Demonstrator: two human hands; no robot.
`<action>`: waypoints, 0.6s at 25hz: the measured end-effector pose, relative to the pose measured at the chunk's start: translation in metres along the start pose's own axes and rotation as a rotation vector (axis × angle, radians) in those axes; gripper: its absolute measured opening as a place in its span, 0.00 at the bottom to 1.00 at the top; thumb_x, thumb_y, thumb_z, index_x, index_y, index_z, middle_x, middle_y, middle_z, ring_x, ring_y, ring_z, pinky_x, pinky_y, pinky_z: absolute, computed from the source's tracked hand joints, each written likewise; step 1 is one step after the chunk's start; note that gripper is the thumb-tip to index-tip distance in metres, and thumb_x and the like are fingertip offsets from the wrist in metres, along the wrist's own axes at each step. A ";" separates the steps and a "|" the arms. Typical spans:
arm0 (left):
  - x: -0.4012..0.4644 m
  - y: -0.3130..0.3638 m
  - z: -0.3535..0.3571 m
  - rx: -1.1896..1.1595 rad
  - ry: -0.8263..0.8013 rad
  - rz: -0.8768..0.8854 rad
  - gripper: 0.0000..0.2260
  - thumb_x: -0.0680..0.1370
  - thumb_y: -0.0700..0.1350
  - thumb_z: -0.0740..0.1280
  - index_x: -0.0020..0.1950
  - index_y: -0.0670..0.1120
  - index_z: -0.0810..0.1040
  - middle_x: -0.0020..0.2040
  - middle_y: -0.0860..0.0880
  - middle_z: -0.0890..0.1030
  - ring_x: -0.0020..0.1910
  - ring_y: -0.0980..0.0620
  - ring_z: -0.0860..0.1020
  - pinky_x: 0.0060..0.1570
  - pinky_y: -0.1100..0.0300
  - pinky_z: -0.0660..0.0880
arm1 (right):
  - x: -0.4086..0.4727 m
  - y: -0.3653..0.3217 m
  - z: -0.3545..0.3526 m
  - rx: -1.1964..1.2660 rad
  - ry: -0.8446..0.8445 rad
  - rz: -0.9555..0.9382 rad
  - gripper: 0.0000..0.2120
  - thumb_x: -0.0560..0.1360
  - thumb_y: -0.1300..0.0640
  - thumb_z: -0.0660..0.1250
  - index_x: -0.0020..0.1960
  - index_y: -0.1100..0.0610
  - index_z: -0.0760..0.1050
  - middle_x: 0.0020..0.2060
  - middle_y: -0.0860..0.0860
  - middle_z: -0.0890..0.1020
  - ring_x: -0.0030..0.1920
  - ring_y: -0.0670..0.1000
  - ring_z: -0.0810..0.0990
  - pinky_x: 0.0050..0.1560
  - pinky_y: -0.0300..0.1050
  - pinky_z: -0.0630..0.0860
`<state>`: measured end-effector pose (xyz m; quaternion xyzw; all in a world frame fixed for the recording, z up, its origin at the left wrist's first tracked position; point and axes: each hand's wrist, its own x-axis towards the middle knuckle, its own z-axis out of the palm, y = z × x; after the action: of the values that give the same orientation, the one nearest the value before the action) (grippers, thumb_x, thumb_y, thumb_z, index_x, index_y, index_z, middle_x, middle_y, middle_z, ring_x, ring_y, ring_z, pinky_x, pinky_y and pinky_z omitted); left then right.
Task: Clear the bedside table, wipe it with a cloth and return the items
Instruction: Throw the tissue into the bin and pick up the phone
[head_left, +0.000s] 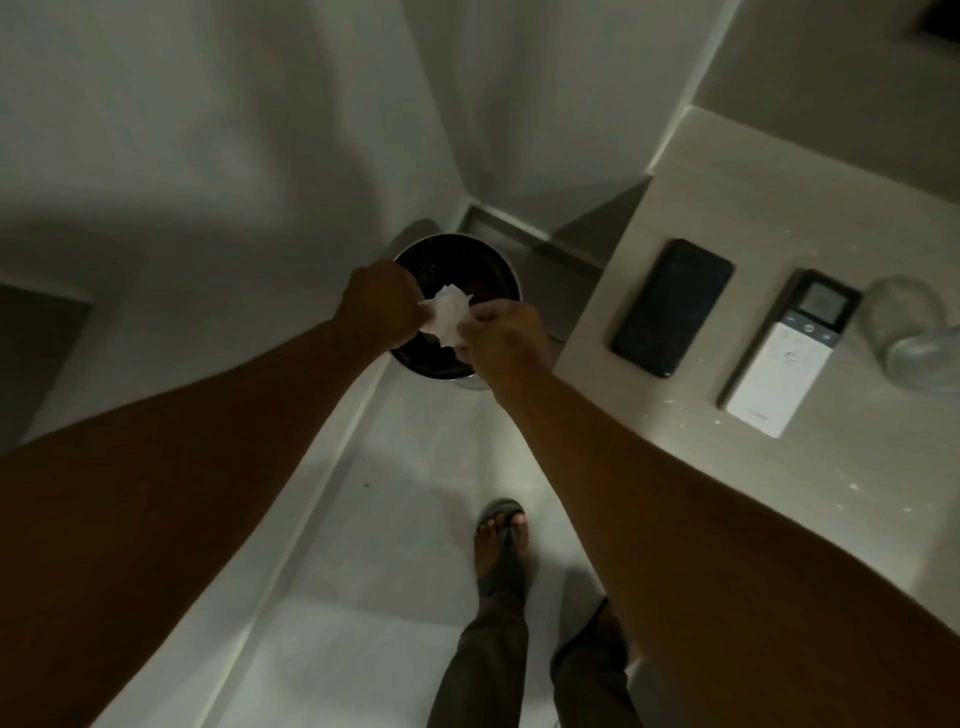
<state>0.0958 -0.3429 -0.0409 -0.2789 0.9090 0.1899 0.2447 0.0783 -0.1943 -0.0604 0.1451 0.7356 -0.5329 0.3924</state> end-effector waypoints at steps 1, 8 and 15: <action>0.003 -0.008 0.006 -0.043 -0.007 -0.041 0.10 0.76 0.42 0.73 0.53 0.36 0.84 0.52 0.37 0.86 0.51 0.39 0.85 0.58 0.46 0.81 | 0.004 -0.001 0.002 -0.049 -0.008 0.000 0.14 0.76 0.63 0.73 0.61 0.62 0.81 0.56 0.62 0.85 0.55 0.60 0.86 0.58 0.56 0.83; -0.032 0.068 0.052 -0.135 0.189 0.158 0.27 0.74 0.58 0.71 0.63 0.39 0.76 0.59 0.38 0.78 0.56 0.39 0.79 0.53 0.49 0.77 | -0.003 -0.022 -0.134 -0.496 0.376 -0.307 0.09 0.78 0.56 0.69 0.58 0.54 0.79 0.52 0.51 0.81 0.53 0.50 0.81 0.55 0.43 0.77; -0.042 0.195 0.114 -0.101 0.045 0.331 0.37 0.68 0.64 0.77 0.68 0.44 0.70 0.60 0.44 0.78 0.57 0.47 0.79 0.53 0.57 0.75 | 0.028 -0.031 -0.213 -0.803 0.238 -0.113 0.32 0.70 0.48 0.79 0.71 0.52 0.72 0.67 0.57 0.74 0.68 0.59 0.74 0.70 0.59 0.73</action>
<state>0.0481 -0.1201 -0.0697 -0.1416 0.9371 0.2668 0.1751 -0.0492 -0.0208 -0.0338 0.0007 0.9318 -0.2039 0.3003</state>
